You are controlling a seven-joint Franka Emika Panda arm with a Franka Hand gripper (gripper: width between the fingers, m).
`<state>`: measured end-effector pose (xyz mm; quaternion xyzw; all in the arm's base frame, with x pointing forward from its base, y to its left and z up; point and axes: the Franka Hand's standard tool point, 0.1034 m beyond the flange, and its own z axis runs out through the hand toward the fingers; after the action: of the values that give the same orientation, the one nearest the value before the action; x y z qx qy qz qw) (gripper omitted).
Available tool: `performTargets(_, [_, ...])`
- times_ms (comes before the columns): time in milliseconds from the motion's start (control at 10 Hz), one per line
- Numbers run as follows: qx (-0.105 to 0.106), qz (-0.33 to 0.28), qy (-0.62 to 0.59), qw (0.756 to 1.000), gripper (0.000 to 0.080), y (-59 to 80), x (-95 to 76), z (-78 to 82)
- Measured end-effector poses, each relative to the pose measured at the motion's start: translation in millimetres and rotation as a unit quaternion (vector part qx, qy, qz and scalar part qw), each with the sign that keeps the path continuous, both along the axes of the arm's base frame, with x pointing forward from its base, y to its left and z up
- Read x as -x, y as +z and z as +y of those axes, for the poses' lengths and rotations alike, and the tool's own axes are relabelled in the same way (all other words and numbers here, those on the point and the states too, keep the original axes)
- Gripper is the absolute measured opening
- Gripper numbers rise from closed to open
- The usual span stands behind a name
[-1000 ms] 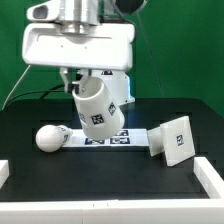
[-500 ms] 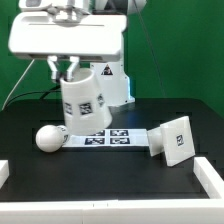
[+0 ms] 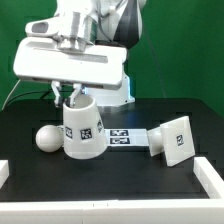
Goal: Assemble lamp
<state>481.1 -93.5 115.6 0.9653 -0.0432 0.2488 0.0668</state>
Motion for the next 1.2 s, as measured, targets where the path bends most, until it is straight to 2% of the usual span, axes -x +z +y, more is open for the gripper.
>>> performTargets(200, [-0.008,0.011,-0.007,1.000,0.0048,-6.4,3.3,9.7])
performTargets(600, [-0.004,0.010,-0.005,1.000,0.0048,-8.6,4.5,12.1])
performTargets(700, [-0.007,0.015,-0.014,1.000,0.0048,-18.5,11.2,27.1])
performTargets(800, [-0.006,0.020,-0.012,1.000,0.0048,-21.5,12.8,35.2])
performTargets(1200, [-0.005,0.021,-0.024,0.999,0.0048,-24.4,14.9,36.5])
